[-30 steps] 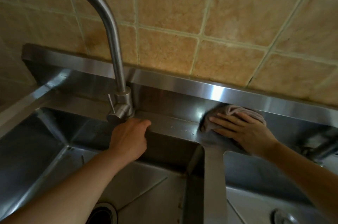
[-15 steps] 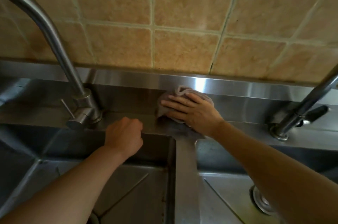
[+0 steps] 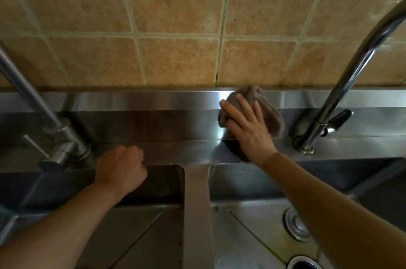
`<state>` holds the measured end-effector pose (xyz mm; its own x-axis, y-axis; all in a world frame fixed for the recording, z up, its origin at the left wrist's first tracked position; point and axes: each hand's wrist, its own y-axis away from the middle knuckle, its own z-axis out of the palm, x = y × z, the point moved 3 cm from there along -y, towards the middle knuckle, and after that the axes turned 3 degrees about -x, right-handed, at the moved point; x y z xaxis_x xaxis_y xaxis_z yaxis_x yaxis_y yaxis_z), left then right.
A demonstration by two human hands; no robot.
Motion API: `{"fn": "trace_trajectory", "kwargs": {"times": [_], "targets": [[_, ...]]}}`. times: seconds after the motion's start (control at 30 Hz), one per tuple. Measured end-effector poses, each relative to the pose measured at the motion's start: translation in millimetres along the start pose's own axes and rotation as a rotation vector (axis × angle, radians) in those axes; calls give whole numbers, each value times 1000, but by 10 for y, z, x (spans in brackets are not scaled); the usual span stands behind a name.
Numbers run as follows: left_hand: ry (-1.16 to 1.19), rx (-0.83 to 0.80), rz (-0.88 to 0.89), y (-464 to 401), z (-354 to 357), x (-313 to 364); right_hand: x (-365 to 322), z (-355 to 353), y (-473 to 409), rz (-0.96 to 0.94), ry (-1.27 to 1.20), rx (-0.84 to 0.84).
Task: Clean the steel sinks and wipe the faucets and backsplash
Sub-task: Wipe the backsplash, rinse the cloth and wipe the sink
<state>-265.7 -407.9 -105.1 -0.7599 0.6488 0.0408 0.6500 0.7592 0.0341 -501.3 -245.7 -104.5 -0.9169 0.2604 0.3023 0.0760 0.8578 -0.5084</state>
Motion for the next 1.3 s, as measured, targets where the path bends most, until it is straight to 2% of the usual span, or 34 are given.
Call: {"fn": "trace_trajectory", "kwargs": {"times": [0.1,0.2,0.27,0.4,0.57,0.7,0.8,0.9,0.93,1.03,1.13,1.3], "targets": [[-50,1,8,12,4,16,44,7,9,-42,-64,10],[-43,-24,15,29,-6,26,319,-70,254,102,-100,70],[-28,-16,7,27,-24,20,430,-182,402,328,-177,146],[-33,-31,-9,55,-57,65,330,-367,543,1041,-594,315],[-52,-52,-5,89,-123,150,281,-199,413,1549,-777,500],[-72,-6,4,79,-115,150,115,-118,-3,1831,-1022,492],[-85,-27,27,53,-96,111,-389,-82,-275,1859,-1195,333],[-80,-41,55,47,-105,68,-943,-24,-542,1629,-1396,192],[-63,-46,59,56,-107,42,-1029,7,-581,1615,-1406,145],[-22,-66,79,103,-152,-11,-955,13,-514,1727,-1281,-35],[-32,-91,111,129,-183,-22,-656,-52,-348,1702,-1167,-49],[-21,-92,106,127,-190,-18,102,-30,49,1795,-926,77]]}}
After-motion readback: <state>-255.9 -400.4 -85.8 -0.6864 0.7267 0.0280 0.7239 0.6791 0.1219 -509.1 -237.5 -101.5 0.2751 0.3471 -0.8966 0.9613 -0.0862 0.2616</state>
